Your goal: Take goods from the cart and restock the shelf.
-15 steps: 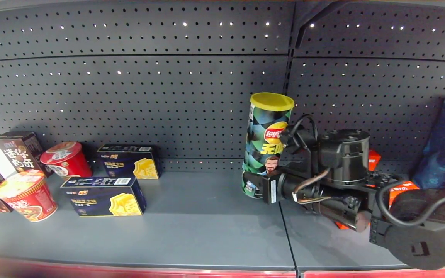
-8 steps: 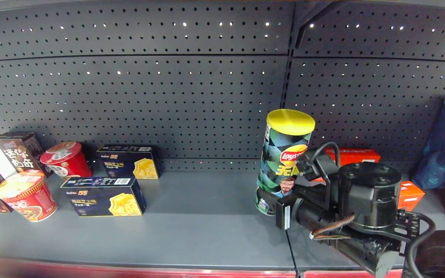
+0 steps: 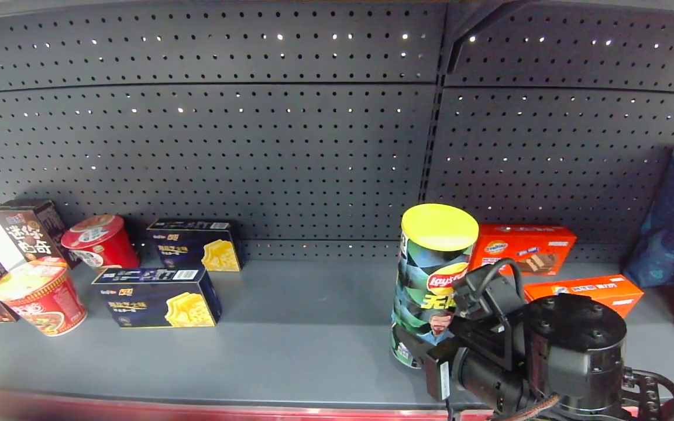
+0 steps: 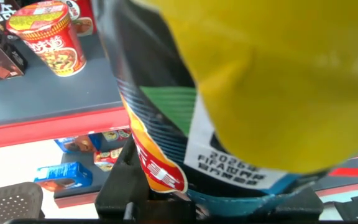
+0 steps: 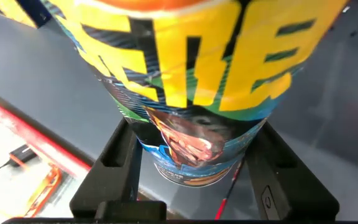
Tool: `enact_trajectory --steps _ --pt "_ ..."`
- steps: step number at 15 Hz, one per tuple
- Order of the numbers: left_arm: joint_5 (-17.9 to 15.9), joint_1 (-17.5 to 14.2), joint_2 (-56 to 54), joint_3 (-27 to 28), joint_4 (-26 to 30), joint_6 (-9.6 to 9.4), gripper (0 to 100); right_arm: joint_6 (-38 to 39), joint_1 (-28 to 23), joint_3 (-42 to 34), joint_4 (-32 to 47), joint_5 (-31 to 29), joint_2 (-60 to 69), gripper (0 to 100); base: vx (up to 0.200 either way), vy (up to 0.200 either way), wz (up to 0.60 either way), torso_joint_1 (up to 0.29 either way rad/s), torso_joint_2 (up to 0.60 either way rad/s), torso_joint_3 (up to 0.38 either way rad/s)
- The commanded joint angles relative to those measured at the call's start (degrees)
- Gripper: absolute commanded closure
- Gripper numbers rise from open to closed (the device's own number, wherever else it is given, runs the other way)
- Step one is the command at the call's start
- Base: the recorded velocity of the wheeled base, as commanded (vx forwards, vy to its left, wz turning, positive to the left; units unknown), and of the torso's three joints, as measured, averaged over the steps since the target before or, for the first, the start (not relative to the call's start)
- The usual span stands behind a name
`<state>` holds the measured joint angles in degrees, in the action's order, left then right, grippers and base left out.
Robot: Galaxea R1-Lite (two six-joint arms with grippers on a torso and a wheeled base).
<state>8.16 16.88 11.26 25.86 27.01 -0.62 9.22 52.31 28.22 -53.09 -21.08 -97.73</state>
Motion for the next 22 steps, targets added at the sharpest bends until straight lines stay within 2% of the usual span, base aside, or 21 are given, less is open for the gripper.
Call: enact_trajectory --steps 1,6,8,13,18,19,22 --pt "0.0 0.1 0.0 -0.5 0.0 0.01 100 0.7 1.0 -0.1 0.0 0.0 -1.2 100 0.0 0.0 0.0 0.0 0.0 0.0" --pt "0.0 0.1 -0.1 -0.5 0.1 0.09 100 2.5 2.5 0.8 -0.2 0.1 -5.9 100 0.0 0.0 0.0 0.0 0.0 0.0" --pt "0.0 0.0 -0.1 -0.2 0.1 0.09 100 2.6 1.9 1.0 -3.3 0.0 -9.0 100 0.0 0.0 0.0 0.0 0.0 0.0" --pt "0.2 0.1 -0.5 -0.8 0.2 0.18 100 3.2 1.8 0.4 -4.1 0.1 -10.8 100 0.0 0.0 0.0 0.0 0.0 0.0" --pt "0.2 0.1 -1.4 -0.8 0.4 0.27 100 3.1 1.8 0.5 -8.6 0.2 -14.3 100 0.0 0.0 0.0 0.0 0.0 0.0" --pt "0.2 0.1 -1.4 -0.8 0.4 0.27 100 3.1 1.8 0.5 -8.6 0.2 -14.3 0 0.0 0.0 0.0 0.0 0.0 0.0" --pt "0.2 0.1 -3.4 -1.2 3.0 0.36 100 3.2 1.7 -0.1 -8.8 0.2 -13.7 0 0.0 0.0 0.0 0.0 0.0 0.0"
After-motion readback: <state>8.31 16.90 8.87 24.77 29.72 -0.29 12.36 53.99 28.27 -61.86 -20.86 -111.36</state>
